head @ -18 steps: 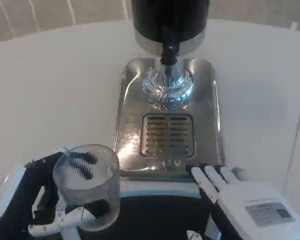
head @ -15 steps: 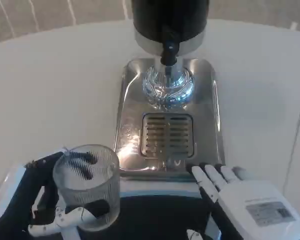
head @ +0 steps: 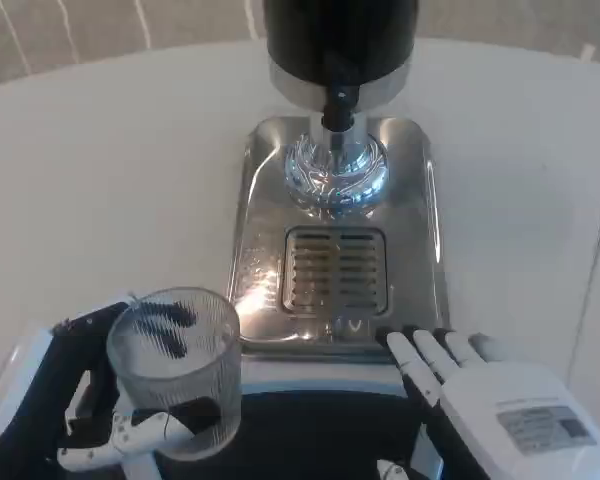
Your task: Grasp the cup under the faucet to collect the drink, then remove the cup.
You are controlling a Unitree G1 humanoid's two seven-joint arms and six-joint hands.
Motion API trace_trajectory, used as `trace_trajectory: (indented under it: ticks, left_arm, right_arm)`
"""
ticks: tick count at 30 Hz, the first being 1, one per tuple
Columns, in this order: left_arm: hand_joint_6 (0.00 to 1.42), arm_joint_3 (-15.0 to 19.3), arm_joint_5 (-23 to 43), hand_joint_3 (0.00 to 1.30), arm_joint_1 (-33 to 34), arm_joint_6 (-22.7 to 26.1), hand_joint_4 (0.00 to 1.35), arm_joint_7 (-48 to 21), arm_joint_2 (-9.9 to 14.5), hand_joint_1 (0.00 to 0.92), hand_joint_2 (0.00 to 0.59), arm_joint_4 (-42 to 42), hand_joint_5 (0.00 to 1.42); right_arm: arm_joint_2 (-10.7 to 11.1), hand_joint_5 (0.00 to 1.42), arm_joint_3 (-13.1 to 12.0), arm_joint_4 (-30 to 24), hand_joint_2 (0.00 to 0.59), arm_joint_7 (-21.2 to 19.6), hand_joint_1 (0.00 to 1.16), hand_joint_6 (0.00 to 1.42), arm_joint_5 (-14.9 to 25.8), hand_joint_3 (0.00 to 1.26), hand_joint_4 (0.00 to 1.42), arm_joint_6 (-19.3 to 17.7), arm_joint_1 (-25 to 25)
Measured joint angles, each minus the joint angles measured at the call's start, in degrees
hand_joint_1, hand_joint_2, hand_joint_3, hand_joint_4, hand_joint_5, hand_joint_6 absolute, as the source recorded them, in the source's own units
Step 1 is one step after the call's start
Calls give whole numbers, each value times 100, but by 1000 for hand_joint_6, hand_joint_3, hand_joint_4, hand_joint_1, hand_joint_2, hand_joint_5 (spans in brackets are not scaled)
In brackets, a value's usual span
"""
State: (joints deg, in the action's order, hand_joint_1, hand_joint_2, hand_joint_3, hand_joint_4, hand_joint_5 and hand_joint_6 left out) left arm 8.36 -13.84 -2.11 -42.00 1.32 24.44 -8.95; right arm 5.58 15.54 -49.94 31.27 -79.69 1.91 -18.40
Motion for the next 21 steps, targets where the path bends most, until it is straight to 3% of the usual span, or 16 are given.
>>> trace_trajectory:
  ticks: [13, 21]
  left_arm:
    - [1424, -35, -46, 933, 198, 0, 1107, -1, -82, 580, 33, -146, 1360]
    - [1424, -245, -509, 933, 934, -13, 1107, 337, -343, 580, 33, -852, 1360]
  right_arm:
    - [-11, 0, -82, -115, 563, 1, 183, 0, 1, 0, 0, -25, -71]
    - [-6, 0, -155, -242, 563, 1, 183, 0, 11, 0, 0, -110, -339]
